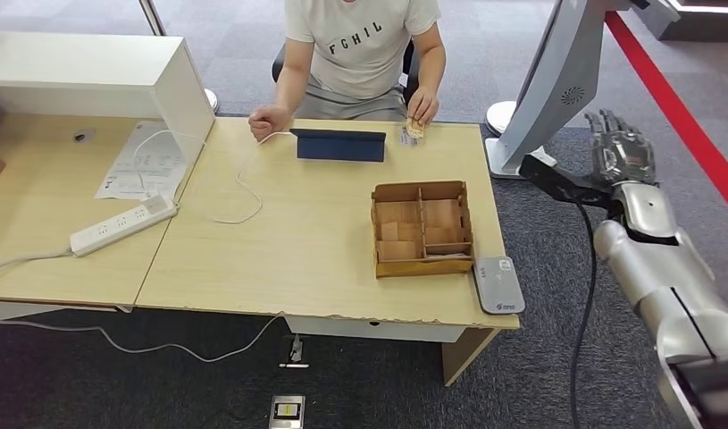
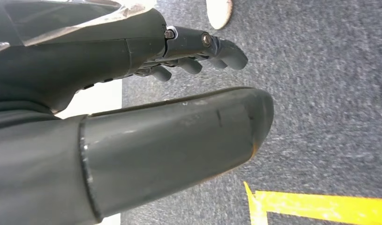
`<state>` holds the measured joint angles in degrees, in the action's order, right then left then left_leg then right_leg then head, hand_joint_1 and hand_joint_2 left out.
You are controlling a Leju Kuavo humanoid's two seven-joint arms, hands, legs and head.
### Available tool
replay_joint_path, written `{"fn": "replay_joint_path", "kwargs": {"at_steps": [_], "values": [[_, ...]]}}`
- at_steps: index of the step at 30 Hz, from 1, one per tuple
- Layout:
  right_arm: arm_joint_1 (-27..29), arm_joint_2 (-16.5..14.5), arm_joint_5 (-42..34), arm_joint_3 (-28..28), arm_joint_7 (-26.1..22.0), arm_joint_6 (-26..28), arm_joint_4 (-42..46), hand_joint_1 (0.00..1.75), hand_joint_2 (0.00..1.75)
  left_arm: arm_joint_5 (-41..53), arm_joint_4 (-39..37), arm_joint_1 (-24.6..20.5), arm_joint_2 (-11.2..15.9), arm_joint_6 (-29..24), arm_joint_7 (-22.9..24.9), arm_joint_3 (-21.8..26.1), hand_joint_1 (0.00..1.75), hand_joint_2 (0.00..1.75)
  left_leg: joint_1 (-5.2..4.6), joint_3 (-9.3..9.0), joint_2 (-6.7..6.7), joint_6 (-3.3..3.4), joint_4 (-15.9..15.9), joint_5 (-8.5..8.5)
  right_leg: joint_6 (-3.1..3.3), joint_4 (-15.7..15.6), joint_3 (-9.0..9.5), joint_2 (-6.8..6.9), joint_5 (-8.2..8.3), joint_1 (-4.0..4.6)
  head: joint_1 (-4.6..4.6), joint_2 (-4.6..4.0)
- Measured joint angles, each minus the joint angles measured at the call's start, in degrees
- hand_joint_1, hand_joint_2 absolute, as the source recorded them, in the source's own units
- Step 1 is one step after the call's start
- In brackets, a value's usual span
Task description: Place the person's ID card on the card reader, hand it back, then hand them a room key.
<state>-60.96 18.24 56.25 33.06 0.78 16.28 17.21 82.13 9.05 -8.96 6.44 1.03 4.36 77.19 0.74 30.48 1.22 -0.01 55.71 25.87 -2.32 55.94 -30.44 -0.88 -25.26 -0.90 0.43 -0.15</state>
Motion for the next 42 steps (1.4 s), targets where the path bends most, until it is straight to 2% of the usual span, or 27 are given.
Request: {"fn": "replay_joint_path", "kwargs": {"at_steps": [4, 6, 9, 12, 14, 16, 20, 23, 26, 29, 36, 42], "values": [[5.30, 8.52, -4.44, -3.48, 2.63, -1.64, -0.77, 0.00, 0.00, -1.09, 0.00, -0.04, 0.46, -0.26, 2.24, 0.23, 0.00, 0.00, 0.00, -0.02, 0.01, 0.09, 0.02, 0.08, -0.07, -0.06, 0.00, -0.01, -0.05, 0.00, -0.04, 0.00], [10.47, 12.83, -10.75, -6.39, 4.71, -1.14, -1.24, 0.00, 0.00, -2.09, 0.00, -0.10, 0.52, -0.75, 3.12, 0.66, 0.00, 0.00, 0.11, -0.12, 0.21, 0.14, 0.03, 0.18, -0.17, -0.18, 0.21, 0.15, -0.19, 0.10, -0.04, 0.00], [22.73, 18.08, -21.26, -12.57, 7.30, -1.14, -2.13, 0.00, 0.00, -2.98, -0.01, 0.14, 0.37, -1.11, 3.46, 1.38, 0.00, 0.00, 0.34, -0.27, 0.75, 0.10, 0.01, 0.41, -0.23, -0.32, 0.72, 0.53, -0.43, 0.33, 0.02, 0.00], [36.12, 20.02, -28.53, -18.41, 9.09, -1.07, -2.99, 0.00, 0.00, -2.91, 0.00, 0.34, 0.30, -0.86, 2.90, 1.77, 0.00, 0.00, 0.38, -0.24, 0.82, 0.00, -0.07, 0.59, -0.12, -0.31, 0.82, 0.60, -0.57, 0.38, -0.02, 0.00], [43.20, 19.12, -32.19, -22.30, 11.69, -0.51, -3.56, 0.00, 0.00, -2.77, 0.00, 0.29, 0.30, -1.04, 2.26, 2.03, 0.00, 0.00, 0.37, -0.27, 0.70, -0.11, -0.16, 0.68, -0.04, -0.27, 0.81, 0.49, -0.66, 0.38, -0.02, 0.00], [47.76, 16.68, -33.63, -25.57, 16.01, -0.30, -4.09, 0.00, 0.00, -2.87, -0.01, 0.17, 0.21, -1.69, 1.75, 2.36, 0.00, 0.00, 0.40, -0.44, 0.38, -0.26, -0.25, 0.77, 0.04, -0.25, 0.81, 0.20, -0.70, 0.42, -0.04, 0.00], [52.20, 8.74, -34.52, -30.93, 22.55, -0.44, -4.96, 0.00, 0.00, -1.83, -0.02, -0.31, -0.09, -2.57, -0.20, 2.72, 0.00, 0.00, 0.49, -0.82, -0.03, -0.40, -0.35, 0.81, 0.22, -0.19, 0.85, -0.14, -0.74, 0.51, -0.02, 0.00], [53.77, 2.60, -34.12, -34.41, 24.17, -0.30, -5.42, 0.00, 0.00, -0.83, -0.04, -0.47, -0.26, -3.24, -2.05, 2.72, 0.00, 0.00, 0.50, -0.93, -0.11, -0.49, -0.38, 0.76, 0.34, -0.09, 0.84, -0.19, -0.76, 0.51, -0.05, 0.00], [54.41, -1.85, -34.34, -36.95, 20.87, -0.70, -5.78, 0.00, 0.00, -0.09, -0.04, -0.53, -0.26, -4.12, -3.80, 2.69, 0.00, 0.00, 0.49, -0.97, -0.14, -0.55, -0.39, 0.72, 0.37, -0.02, 0.82, -0.19, -0.76, 0.50, -0.04, 0.00], [54.66, -4.19, -34.69, -38.90, 14.67, -3.40, -6.02, 0.00, 0.00, -0.02, -0.04, -0.68, -0.26, -5.00, -4.62, 2.68, 0.00, 0.00, 0.47, -0.97, -0.17, -0.56, -0.39, 0.71, 0.38, -0.01, 0.81, -0.19, -0.76, 0.48, -0.04, 0.00], [54.69, -5.00, -34.01, -41.85, 6.89, -5.03, -6.29, 0.00, 0.00, 0.02, -0.04, -0.81, 0.14, -3.68, -4.97, 2.67, 0.00, 0.00, 0.37, -0.97, -0.18, -0.55, -0.39, 0.71, 0.37, -0.01, 0.82, -0.19, -0.75, 0.38, -0.03, 0.00], [54.69, -4.97, -32.04, -42.75, 5.62, -5.61, -6.51, 0.00, 0.00, -0.20, -0.04, -0.88, 0.55, -1.93, -3.04, 2.68, 0.00, 0.00, 0.35, -0.97, -0.18, -0.55, -0.38, 0.71, 0.37, -0.02, 0.82, -0.19, -0.75, 0.35, -0.03, 0.00]]}}
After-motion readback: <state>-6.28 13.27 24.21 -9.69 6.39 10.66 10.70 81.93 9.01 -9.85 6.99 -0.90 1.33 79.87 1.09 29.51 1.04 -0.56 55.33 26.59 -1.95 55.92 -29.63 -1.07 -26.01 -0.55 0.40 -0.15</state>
